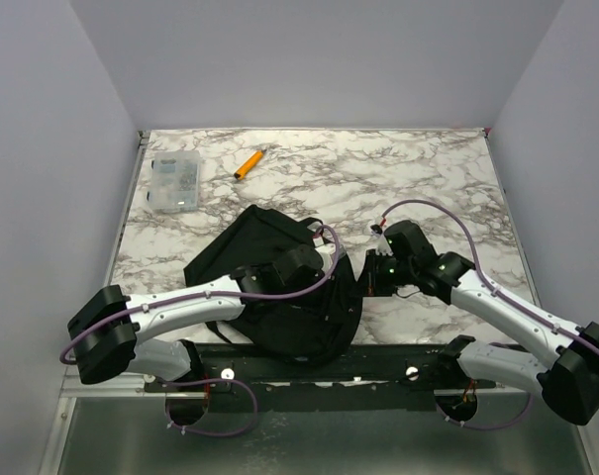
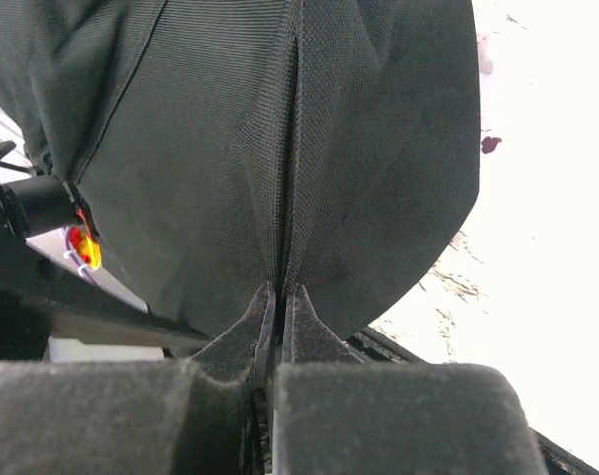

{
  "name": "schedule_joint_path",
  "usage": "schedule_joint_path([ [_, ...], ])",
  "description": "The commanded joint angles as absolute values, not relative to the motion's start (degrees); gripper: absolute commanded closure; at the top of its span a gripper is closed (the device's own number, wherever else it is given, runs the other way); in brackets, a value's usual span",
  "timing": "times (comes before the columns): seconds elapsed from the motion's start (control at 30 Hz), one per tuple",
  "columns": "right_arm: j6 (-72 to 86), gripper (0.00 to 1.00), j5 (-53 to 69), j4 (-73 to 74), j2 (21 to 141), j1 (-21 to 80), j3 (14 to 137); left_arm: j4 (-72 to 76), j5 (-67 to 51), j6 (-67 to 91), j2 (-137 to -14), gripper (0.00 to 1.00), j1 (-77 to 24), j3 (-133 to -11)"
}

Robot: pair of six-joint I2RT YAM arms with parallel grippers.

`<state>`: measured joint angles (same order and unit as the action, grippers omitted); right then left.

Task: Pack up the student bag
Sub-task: Zip the student bag at the center of the board.

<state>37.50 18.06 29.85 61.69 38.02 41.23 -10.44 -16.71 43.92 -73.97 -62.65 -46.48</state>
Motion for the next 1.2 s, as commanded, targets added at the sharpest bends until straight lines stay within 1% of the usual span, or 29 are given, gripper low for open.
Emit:
schedule_joint_path([
  [0.0,38.68,1.00,22.01,28.03,59.54,37.96,40.31,-12.53,-7.75,43.46,-74.66,0.61,-63.35,-47.65],
  [0.03,39.15,1.00,22.54,27.78,59.09,37.95,40.12,-12.48,-7.15,43.71,-74.58,0.56,-63.49,-47.51],
  [0.1,41.04,1.00,24.49,25.76,57.85,37.97,39.21,-12.44,-5.94,43.83,-74.85,0.50,-64.02,-47.38],
  [0.2,45.00,1.00,24.93,23.69,55.98,37.97,38.43,-12.40,-5.78,42.53,-76.51,0.51,-65.04,-47.88],
  [0.27,46.97,1.00,25.35,22.22,54.82,37.95,38.05,-12.57,-4.04,41.98,-77.14,0.54,-65.92,-47.20],
  [0.3,48.03,1.00,24.81,21.98,54.41,37.91,38.02,-12.48,-2.99,41.73,-77.04,0.58,-66.23,-46.31],
  [0.37,50.07,1.00,23.42,21.59,53.63,37.93,38.10,-11.69,-0.47,41.08,-75.94,0.74,-67.59,-43.84],
  [0.4,51.23,1.00,22.56,21.24,53.27,37.90,38.01,-9.30,1.41,40.70,-74.51,0.77,-68.68,-41.95],
  [0.47,53.62,1.00,22.99,18.49,52.70,37.87,36.88,-2.90,1.41,40.17,-71.43,0.77,-72.00,-37.39],
  [0.53,55.01,1.00,24.62,14.72,52.09,37.87,35.69,3.39,-4.50,41.06,-68.59,0.77,-73.38,-34.20],
  [0.6,52.57,1.00,26.89,12.44,51.58,37.80,35.25,9.32,-9.01,43.65,-64.56,0.73,-73.34,-30.70],
  [0.67,48.70,1.00,28.75,10.90,50.64,37.86,34.34,10.02,-11.41,44.29,-60.39,0.63,-72.47,-29.48],
  [0.77,45.82,1.00,31.38,7.67,49.30,37.85,32.19,11.48,-19.15,45.57,-54.36,0.50,-68.35,-27.91],
  [0.8,45.13,1.00,32.86,6.06,49.37,37.84,31.52,11.69,-20.78,47.39,-52.72,0.48,-66.15,-27.29],
  [0.9,44.91,1.00,34.60,2.61,49.82,37.87,29.85,16.72,-28.63,56.19,-49.77,0.53,-58.44,-24.68],
  [0.97,45.39,1.00,34.87,1.38,50.16,37.85,29.19,17.19,-31.50,60.70,-49.77,0.57,-54.95,-24.17],
  [1.03,45.92,1.00,35.93,0.53,50.36,37.88,29.09,17.05,-33.15,63.23,-50.65,0.59,-53.16,-23.91],
  [1.17,45.97,1.00,35.53,-0.88,50.44,37.81,29.35,17.07,-33.49,64.34,-53.22,0.65,-52.65,-24.17],
])
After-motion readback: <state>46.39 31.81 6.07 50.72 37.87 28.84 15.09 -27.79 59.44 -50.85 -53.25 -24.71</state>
